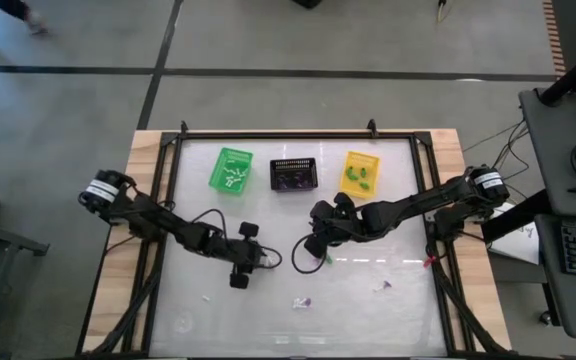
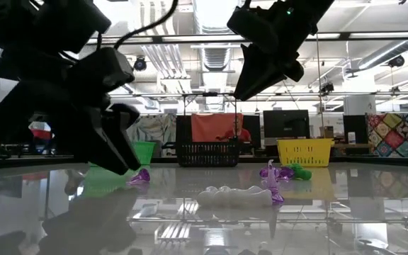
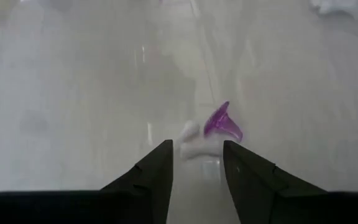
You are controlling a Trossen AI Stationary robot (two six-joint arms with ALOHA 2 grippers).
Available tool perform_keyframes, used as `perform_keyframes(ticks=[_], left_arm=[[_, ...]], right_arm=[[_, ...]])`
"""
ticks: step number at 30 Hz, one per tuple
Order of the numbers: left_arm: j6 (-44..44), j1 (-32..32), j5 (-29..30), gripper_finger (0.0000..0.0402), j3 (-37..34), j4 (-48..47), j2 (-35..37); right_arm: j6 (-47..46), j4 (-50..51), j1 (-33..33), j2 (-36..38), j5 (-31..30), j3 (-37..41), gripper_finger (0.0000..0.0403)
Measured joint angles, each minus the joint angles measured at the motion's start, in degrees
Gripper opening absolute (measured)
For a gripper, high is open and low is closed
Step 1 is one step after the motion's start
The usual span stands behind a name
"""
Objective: Sort Halloween decoration
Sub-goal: Put the white bone toy into the green basket
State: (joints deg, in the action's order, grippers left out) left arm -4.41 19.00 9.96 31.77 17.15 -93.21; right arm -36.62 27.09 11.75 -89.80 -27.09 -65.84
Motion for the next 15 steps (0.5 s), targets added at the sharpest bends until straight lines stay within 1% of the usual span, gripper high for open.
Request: perform_keyframes(ticks=[2, 5, 8, 12, 15], left_arm=[[-3.04, 0.13, 0.0, 0.0122, -0.31, 0.0, -0.48], [-4.76, 0.24, 0.06, 0.0132, -0.56, 0.1, -0.86], [-5.12, 0.24, 0.39, 0.0154, -0.75, 1.17, -1.46], [-5.16, 0.33, 2.3, 0.0187, -0.78, 4.52, -3.33], [-5.2, 0.31, 2.44, 0.0202, -0.74, 5.46, -4.33]], right_arm=[[0.15, 0.0, 0.0, 0.0, 0.0, 0.0, 0.007], [0.23, 0.0, 0.0, 0.0, 0.0, 0.0, 0.0068], [0.24, -0.01, 0.0, 0.0, 0.01, 0.0, 0.0071], [0.16, -0.02, 0.02, 0.0, 0.02, 0.0, 0.0076], [0.13, -0.06, 0.02, 0.0, 0.04, 0.0, 0.0077]])
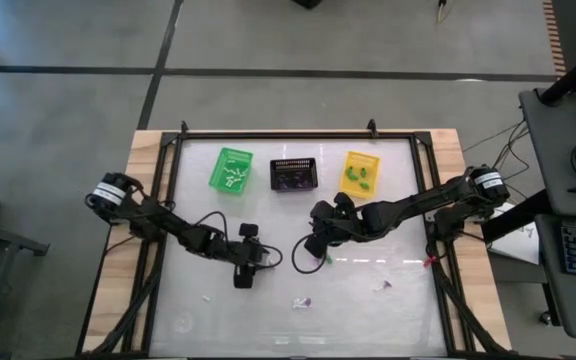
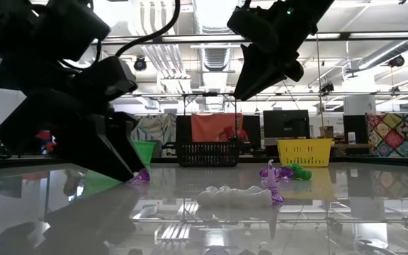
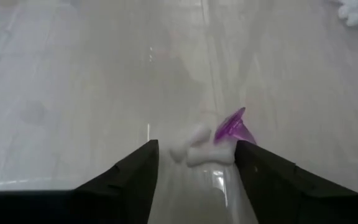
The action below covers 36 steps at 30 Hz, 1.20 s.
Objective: Sort Halloween decoration
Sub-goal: Put the white bone toy into the green basket
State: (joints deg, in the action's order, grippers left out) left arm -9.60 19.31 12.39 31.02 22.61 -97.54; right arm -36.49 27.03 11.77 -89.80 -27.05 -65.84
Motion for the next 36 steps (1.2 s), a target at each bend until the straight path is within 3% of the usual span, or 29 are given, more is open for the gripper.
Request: perform_keyframes(ticks=[6, 20, 33, 36], left_arm=[[0.48, 0.02, 0.51, 0.0194, 0.07, 0.09, -0.26], [-0.22, 0.04, 0.09, 0.0111, -0.18, -0.73, -0.3], [-3.11, 0.02, 1.14, 0.0116, -0.34, -1.22, -0.04], [-2.16, 0.04, 2.65, 0.0118, -0.4, -1.35, 0.16]], right_arm=[[0.02, -0.18, 0.11, 0.0, -0.02, 0.0, 0.0069], [0.04, -0.63, 0.11, 0.0, -0.03, 0.0, 0.0077], [0.48, -0.85, 0.11, 0.0, -0.2, 0.0, 0.007], [0.59, -2.05, 0.16, 0.0, -3.16, -0.05, 0.0073]])
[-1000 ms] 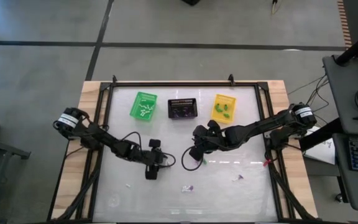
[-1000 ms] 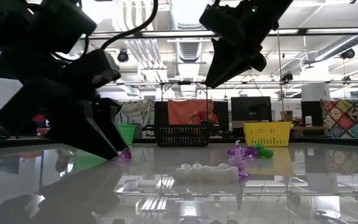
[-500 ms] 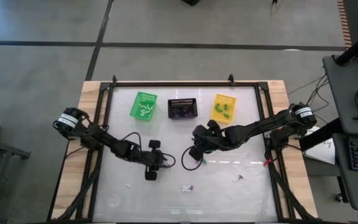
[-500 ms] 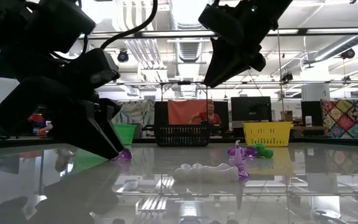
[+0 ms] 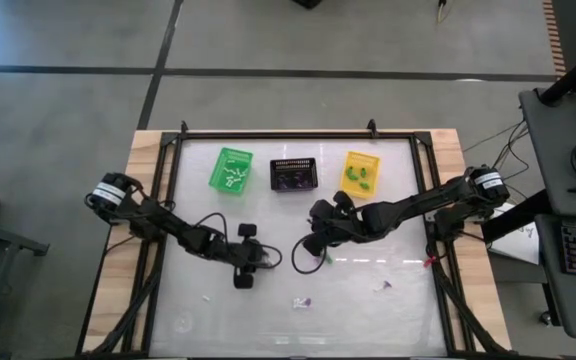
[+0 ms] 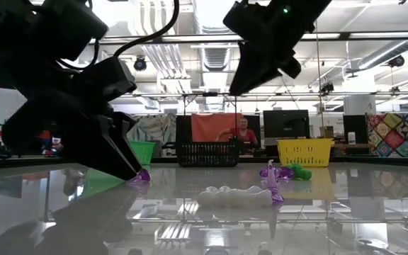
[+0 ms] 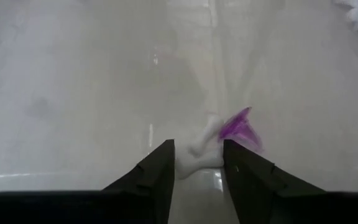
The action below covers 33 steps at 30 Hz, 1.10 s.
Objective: Sort Halloween decoration
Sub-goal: Put the white bone toy into the green basket
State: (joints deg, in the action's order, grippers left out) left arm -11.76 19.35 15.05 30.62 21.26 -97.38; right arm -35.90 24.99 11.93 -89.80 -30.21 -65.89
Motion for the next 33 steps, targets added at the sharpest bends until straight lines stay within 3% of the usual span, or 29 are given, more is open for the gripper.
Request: perform_keyframes(ticks=[2, 6, 8, 12, 23, 33], left_arm=[[0.42, -0.04, 0.48, 0.0119, -0.05, 0.21, 0.34], [0.7, -0.07, 0.99, 0.0119, -0.14, -0.18, 0.97], [0.73, -0.09, 1.03, 0.0119, -0.16, -0.39, 1.18], [0.27, 0.26, 1.51, 0.0119, -0.12, -1.18, 1.33], [0.73, 0.33, 2.56, 0.0113, -0.07, -1.92, 1.77], [0.79, 0.31, 2.88, 0.003, -0.07, -2.68, 1.92]], right_arm=[[1.2, -1.69, 0.54, 0.25, -6.21, -0.71, 0.0071], [7.05, -3.66, 2.31, 0.74, -30.32, -2.91, 0.0065], [7.47, -3.4, 2.53, 0.74, -35.39, -3.97, 0.0064], [7.42, -4.5, 4.09, 0.86, -29.69, -6.19, 0.0064], [6.31, -4.25, 6.36, 0.35, -29.3, -3.56, 0.0063], [6.25, -4.25, 6.33, 0.09, -29.32, -3.45, 0.0063]])
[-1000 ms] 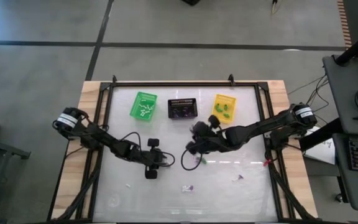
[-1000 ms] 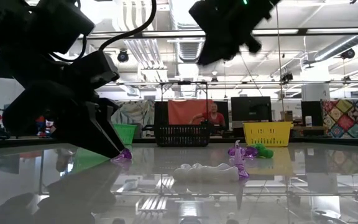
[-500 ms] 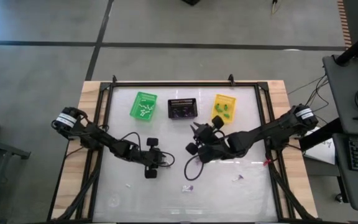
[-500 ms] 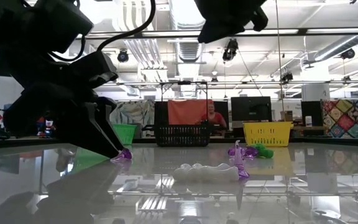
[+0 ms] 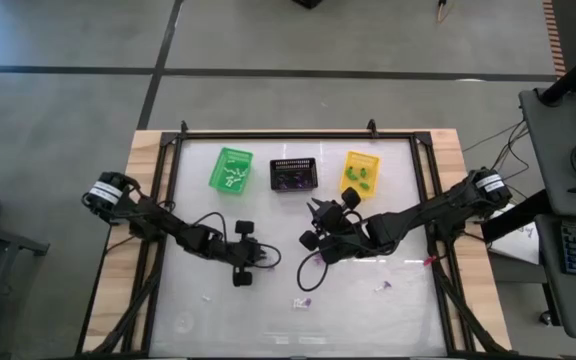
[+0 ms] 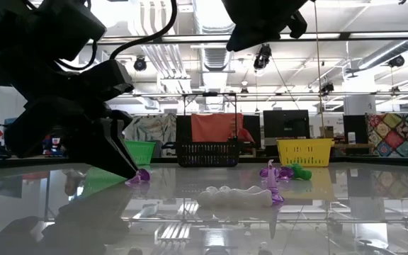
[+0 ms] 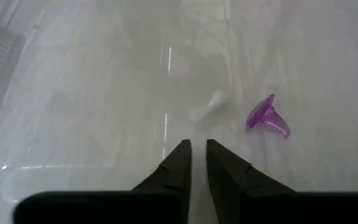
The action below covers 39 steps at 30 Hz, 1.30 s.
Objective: Sort Halloween decoration
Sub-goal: Put the white bone toy into the green basket
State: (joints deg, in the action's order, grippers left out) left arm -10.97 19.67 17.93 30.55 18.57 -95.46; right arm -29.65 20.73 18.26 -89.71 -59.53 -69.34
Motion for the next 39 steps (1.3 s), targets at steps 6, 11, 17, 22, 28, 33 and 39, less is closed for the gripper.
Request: perform_keyframes(ticks=[6, 11, 17, 22, 28, 33, 39], left_arm=[[-0.5, -0.01, -0.35, 0.0004, 0.0, -0.43, 0.4], [-1.6, -0.01, -0.32, 0.0008, 0.02, -1.43, 0.7], [-3.21, 0.01, -0.03, 0.0003, -0.01, -2.02, 1.32], [-3.09, -0.01, 1.07, 0.0023, -0.09, -2.19, 2.31], [-3.08, 0.06, 2.77, 0.0068, -0.07, -3.71, 4.91], [-1.12, 0.1, 4.12, 0.01, -0.04, -5.61, 9.22], [1.66, 0.21, 4.07, 0.0111, -0.12, -7.14, 17.82]], right_arm=[[0.05, 0.0, 0.0, 0.0, 1.28, 0.0, 0.0063], [-1.32, 0.89, -0.01, 0.0, 4.11, 0.02, 0.0063], [-18.8, 14.26, -3.92, 0.31, 19.27, 0.02, 0.0063], [-29.24, 27.12, -6.54, -0.02, 27.29, 0.73, 0.0063], [-32.06, 30.76, -7.23, 0.1, 31.92, 4.68, 0.0063], [-36.45, 35.28, -9.64, 0.61, 36.85, 9.81, 0.0063], [-36.71, 39.15, -15.03, 4.46, 46.36, 17.41, 0.0063]])
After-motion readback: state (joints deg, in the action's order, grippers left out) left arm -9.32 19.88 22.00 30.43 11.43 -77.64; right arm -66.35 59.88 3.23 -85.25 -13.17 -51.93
